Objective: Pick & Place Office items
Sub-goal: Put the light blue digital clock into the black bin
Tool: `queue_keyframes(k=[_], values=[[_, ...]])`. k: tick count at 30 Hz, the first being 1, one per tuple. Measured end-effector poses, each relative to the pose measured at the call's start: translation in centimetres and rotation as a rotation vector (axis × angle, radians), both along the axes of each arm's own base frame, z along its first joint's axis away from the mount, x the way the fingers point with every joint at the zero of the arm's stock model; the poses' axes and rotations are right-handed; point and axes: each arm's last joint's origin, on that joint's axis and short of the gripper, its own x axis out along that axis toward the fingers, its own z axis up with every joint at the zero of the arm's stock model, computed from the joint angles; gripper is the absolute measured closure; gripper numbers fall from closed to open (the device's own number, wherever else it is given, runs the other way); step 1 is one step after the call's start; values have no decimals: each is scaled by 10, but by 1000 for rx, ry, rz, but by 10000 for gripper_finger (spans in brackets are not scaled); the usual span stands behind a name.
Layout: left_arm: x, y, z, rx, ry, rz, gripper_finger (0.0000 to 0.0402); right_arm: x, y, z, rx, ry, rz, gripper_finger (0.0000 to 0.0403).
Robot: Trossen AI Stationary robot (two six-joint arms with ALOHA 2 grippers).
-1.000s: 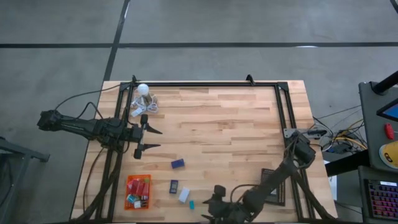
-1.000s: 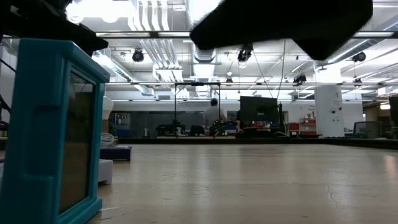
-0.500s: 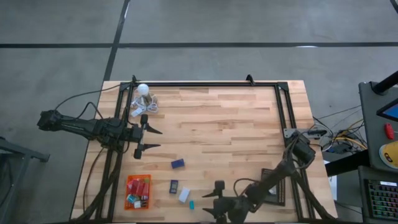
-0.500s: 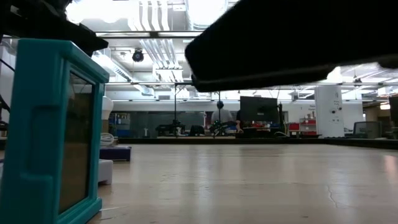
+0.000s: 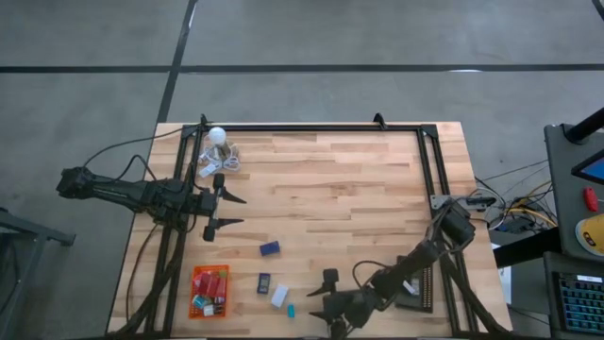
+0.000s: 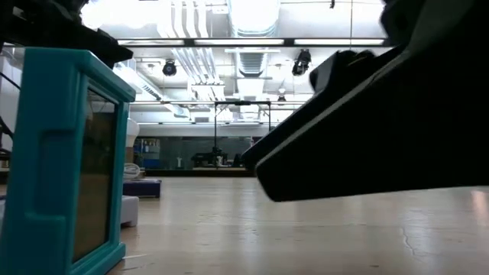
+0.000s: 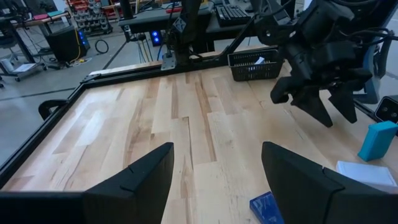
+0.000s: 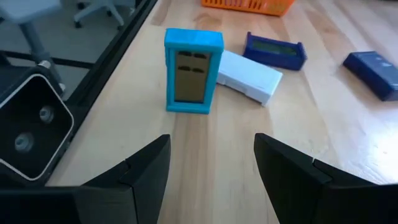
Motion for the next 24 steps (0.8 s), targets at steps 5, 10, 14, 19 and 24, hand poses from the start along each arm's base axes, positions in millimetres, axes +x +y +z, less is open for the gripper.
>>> queue_keyframes(k=[5, 10, 14, 19, 24], values=[[0, 0, 0, 0, 0, 0, 154, 9, -11, 0, 42, 10, 25, 177], [0, 0, 0, 0, 0, 0, 154, 16, -19, 1, 53, -8, 40, 177], [0, 0, 0, 0, 0, 0, 154, 18, -22, 1, 36, -9, 51, 177], [0, 0, 0, 0, 1, 0, 154, 21, -21, -22, 0, -35, 62, 177], [0, 0, -1, 1, 6, 0, 154, 19, -18, -38, -7, -130, 45, 177]])
